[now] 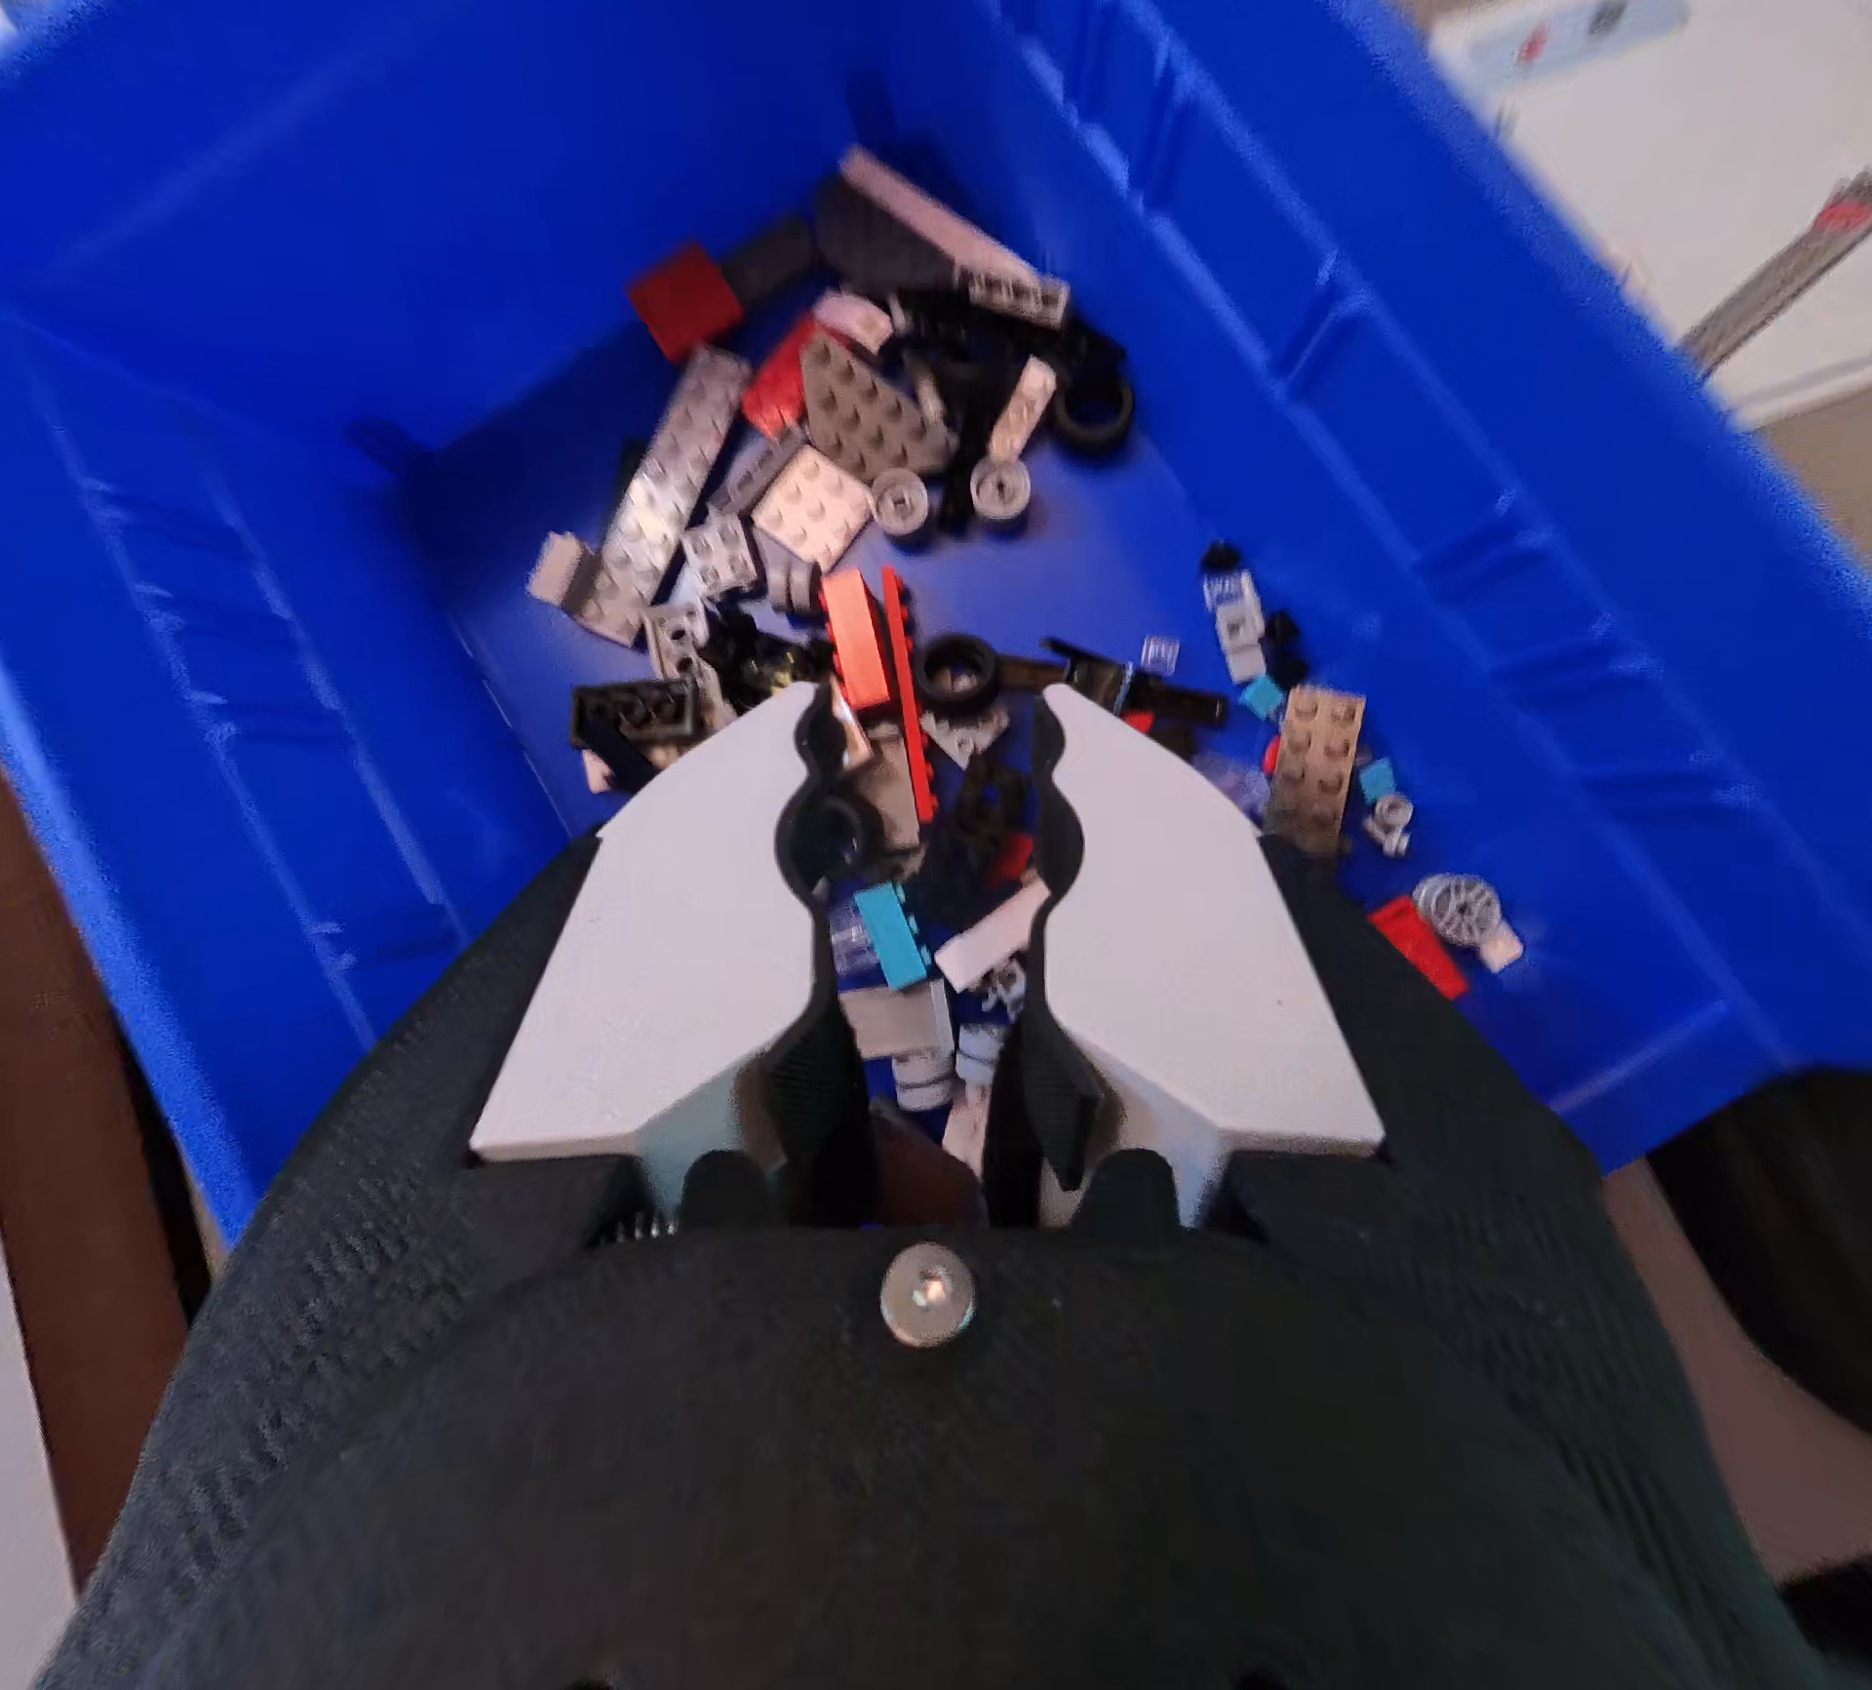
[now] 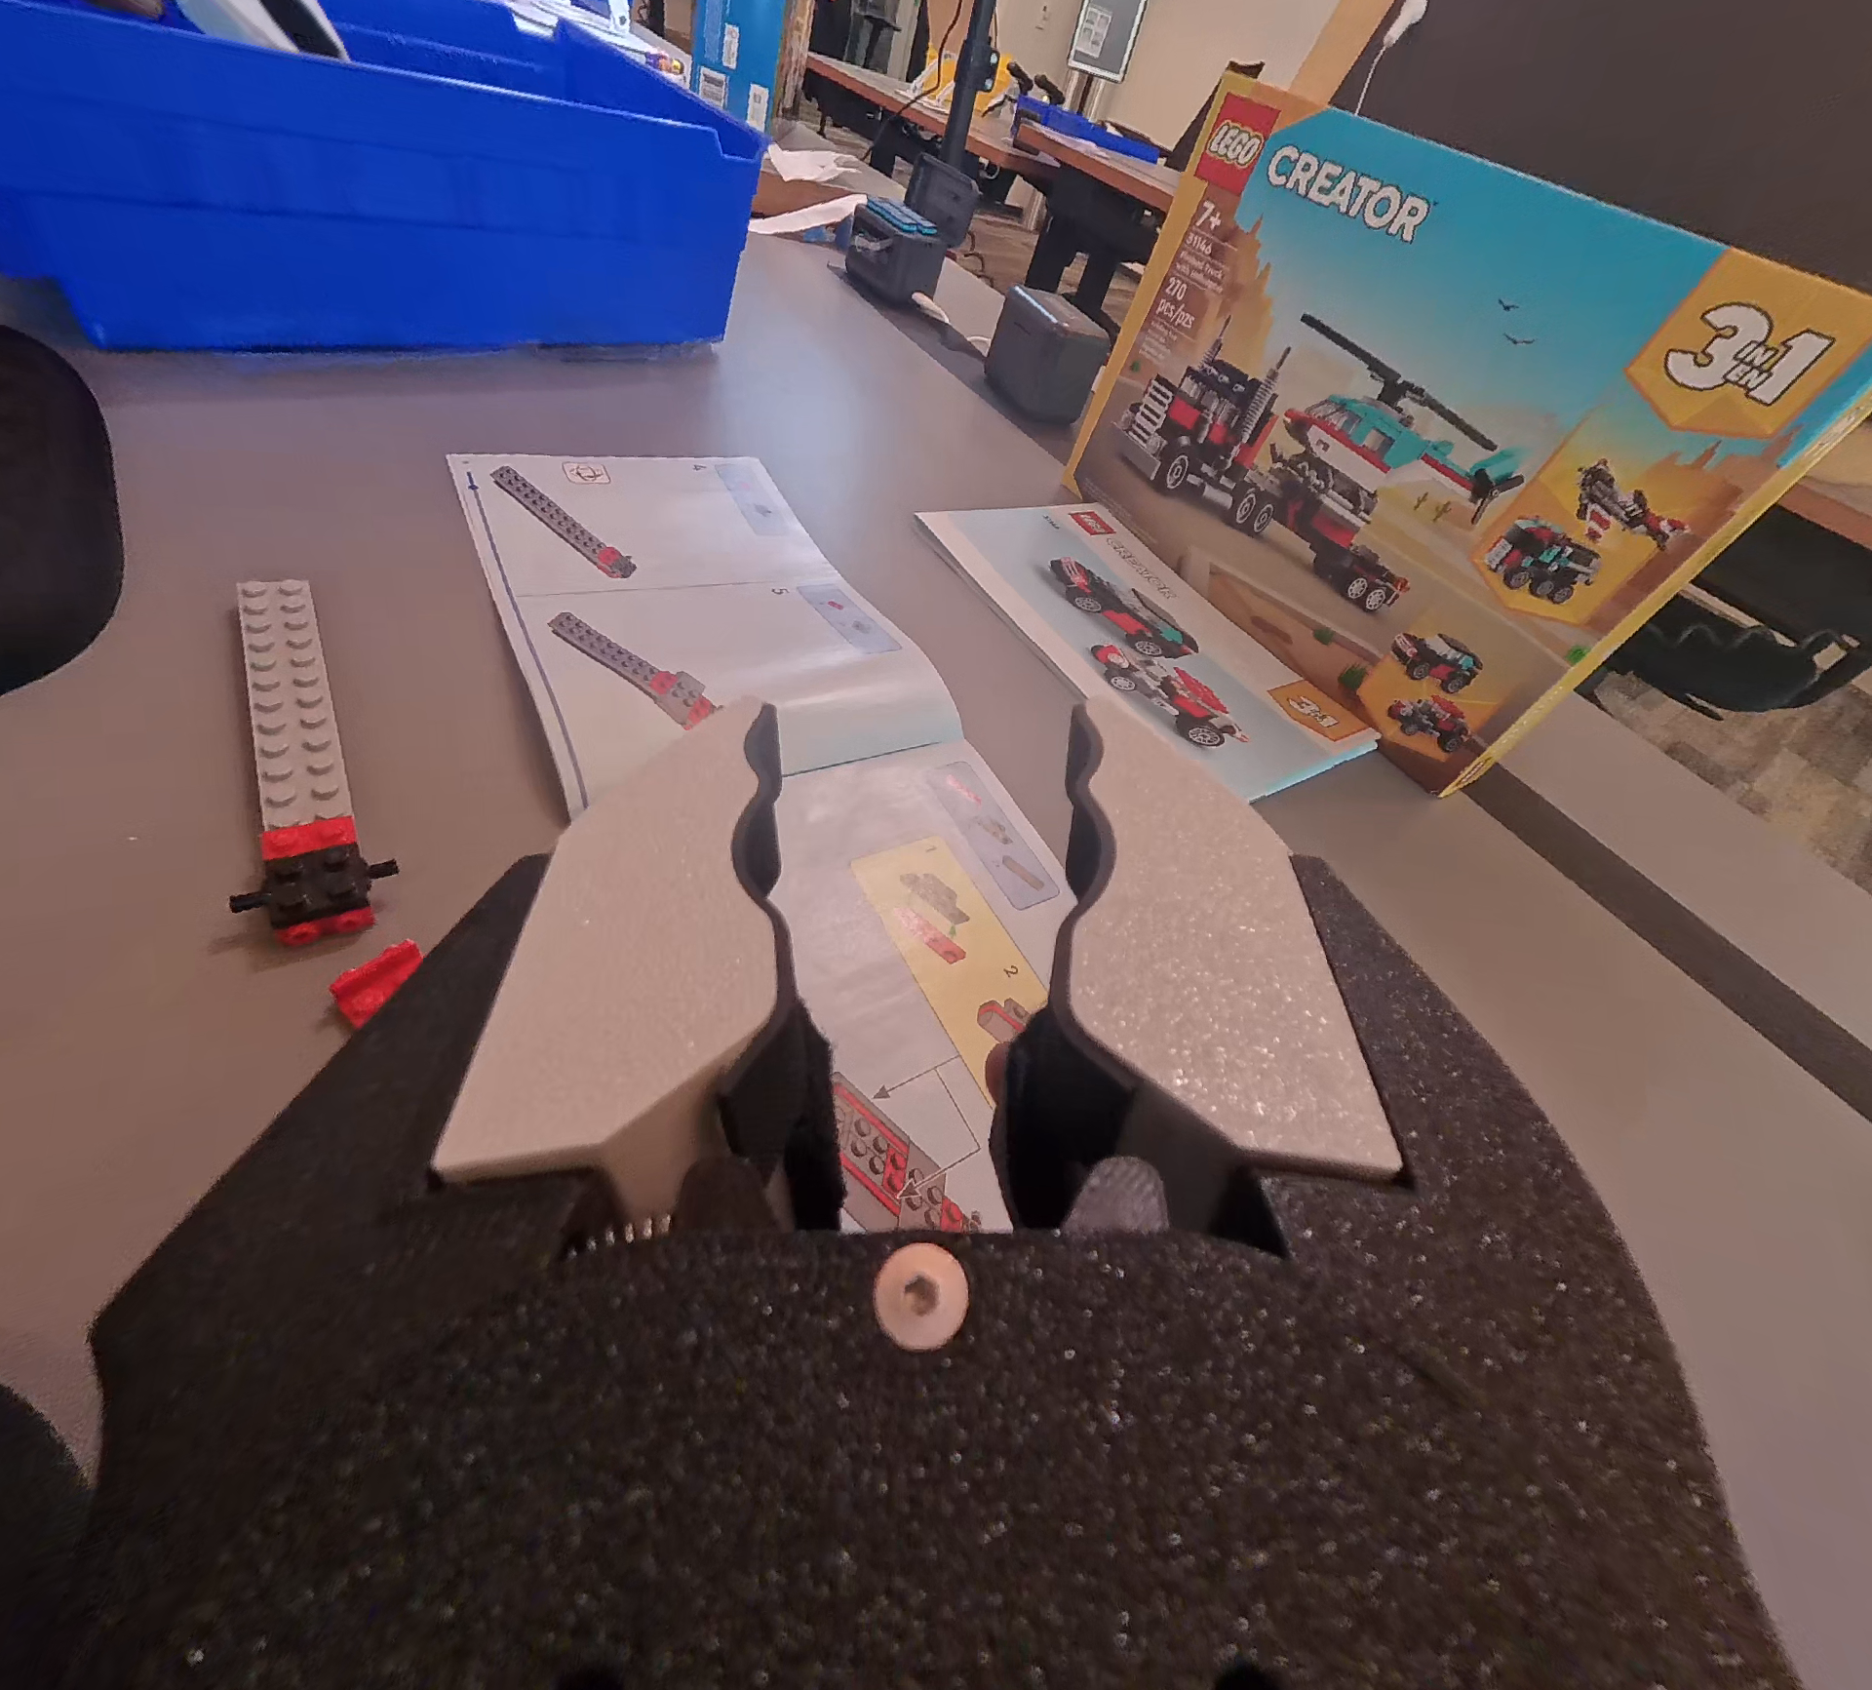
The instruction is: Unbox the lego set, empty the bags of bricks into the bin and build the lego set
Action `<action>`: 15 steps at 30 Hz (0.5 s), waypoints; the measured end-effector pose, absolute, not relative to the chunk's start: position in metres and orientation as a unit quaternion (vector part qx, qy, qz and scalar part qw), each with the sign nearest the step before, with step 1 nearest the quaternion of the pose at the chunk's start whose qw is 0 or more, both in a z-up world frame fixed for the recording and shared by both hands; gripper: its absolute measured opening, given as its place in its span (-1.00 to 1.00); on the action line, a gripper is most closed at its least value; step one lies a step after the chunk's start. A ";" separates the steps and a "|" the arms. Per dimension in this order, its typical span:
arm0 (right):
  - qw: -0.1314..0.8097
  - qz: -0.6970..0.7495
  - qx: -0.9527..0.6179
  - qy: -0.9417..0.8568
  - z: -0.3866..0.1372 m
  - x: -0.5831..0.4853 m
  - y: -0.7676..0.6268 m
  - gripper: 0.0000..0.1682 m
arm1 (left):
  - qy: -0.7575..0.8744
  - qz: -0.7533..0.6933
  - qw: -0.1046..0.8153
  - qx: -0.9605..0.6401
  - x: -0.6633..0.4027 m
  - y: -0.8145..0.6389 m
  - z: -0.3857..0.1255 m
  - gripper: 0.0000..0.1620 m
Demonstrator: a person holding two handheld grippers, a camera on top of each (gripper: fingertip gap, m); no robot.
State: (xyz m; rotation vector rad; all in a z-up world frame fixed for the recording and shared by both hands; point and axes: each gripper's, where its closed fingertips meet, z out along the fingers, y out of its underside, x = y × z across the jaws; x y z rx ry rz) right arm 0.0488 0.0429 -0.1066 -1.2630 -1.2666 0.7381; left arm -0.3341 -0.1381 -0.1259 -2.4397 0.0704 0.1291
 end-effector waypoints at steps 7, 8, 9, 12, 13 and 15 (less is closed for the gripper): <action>0.565 0.334 -0.563 -0.503 -0.086 0.050 0.033 -0.33 | 0.027 0.030 0.446 -0.894 -0.312 -0.120 -0.083 -0.21; 0.561 0.341 -0.568 -0.497 -0.078 0.048 0.026 -0.32 | 0.026 0.025 0.458 -0.888 -0.307 -0.117 -0.077 -0.07; 0.554 0.340 -0.575 -0.497 -0.070 0.048 0.018 -0.32 | 0.023 0.022 0.468 -0.883 -0.304 -0.115 -0.072 0.10; 0.541 0.325 -0.594 -0.500 -0.039 0.063 -0.006 -0.30 | 0.012 0.025 0.491 -0.871 -0.295 -0.110 -0.056 0.43; 0.540 0.321 -0.601 -0.495 -0.026 0.074 -0.012 -0.29 | 0.013 0.026 0.501 -0.865 -0.291 -0.108 -0.050 0.53; 0.544 0.304 -0.625 -0.471 -0.002 0.109 -0.015 -0.26 | 0.029 0.030 0.521 -0.853 -0.280 -0.104 -0.040 0.62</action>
